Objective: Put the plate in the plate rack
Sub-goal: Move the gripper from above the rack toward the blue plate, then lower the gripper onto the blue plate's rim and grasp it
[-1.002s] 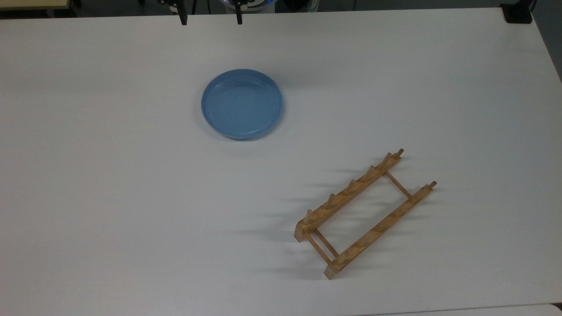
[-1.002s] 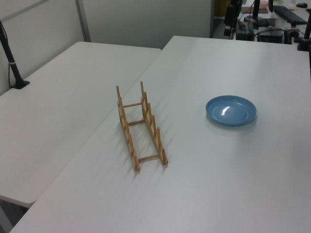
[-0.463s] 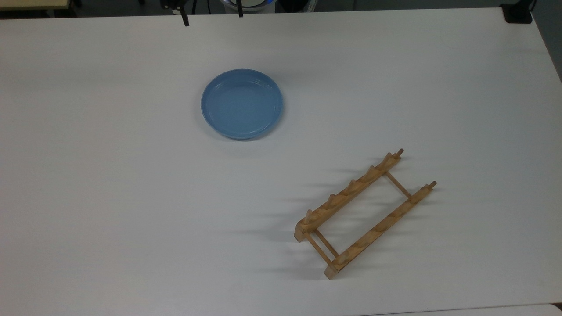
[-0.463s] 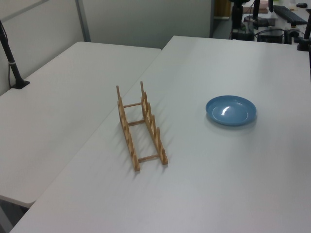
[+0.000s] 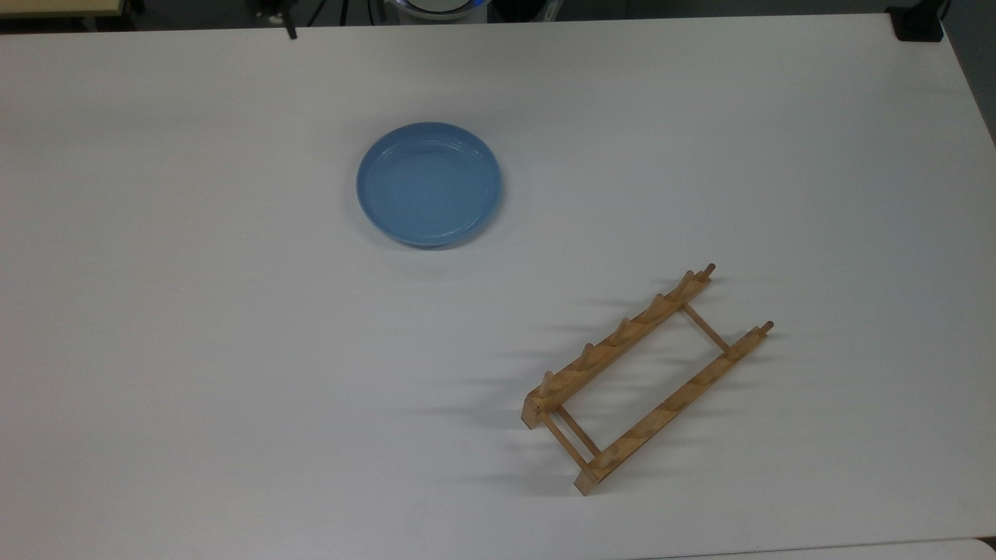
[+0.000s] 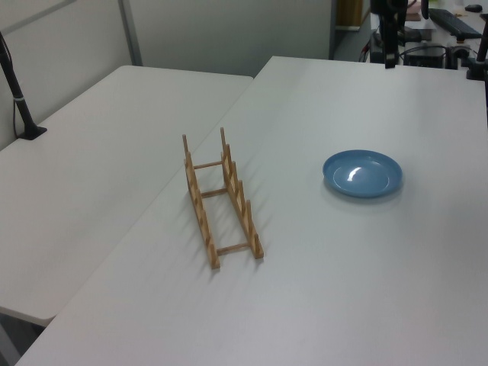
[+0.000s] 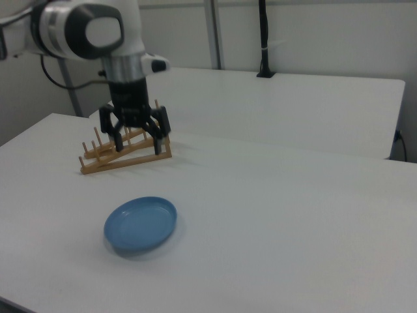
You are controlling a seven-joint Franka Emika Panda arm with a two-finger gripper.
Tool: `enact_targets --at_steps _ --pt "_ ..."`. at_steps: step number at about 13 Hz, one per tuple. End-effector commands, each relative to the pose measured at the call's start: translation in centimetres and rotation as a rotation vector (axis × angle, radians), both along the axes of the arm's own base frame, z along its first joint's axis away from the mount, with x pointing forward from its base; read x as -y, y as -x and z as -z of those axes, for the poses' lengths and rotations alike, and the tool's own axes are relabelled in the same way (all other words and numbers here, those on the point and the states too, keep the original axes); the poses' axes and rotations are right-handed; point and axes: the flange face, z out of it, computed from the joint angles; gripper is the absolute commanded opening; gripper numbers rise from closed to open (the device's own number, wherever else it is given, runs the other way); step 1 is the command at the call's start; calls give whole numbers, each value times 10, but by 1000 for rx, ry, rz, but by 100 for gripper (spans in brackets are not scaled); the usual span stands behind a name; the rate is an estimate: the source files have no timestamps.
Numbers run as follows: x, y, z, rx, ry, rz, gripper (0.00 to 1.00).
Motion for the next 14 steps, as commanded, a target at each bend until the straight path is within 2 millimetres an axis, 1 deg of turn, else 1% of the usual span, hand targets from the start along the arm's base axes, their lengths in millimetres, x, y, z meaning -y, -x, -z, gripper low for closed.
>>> enact_targets --at_steps 1,2,3,5,7,8,9,11,13,14 --pt "15 -4 71 -4 17 -1 100" --pt "18 -7 92 8 12 18 100" --pt "17 -13 117 -2 4 55 100" --pt "14 -25 145 -5 5 125 100" --pt "10 -40 188 -11 19 191 100" --pt "10 -44 200 -12 24 200 100" --pt "9 -49 219 -12 24 203 100" --pt "0 -56 236 0 29 230 100" --pt "-4 -58 246 -6 31 241 100" --pt "-10 -58 247 -7 31 254 92"
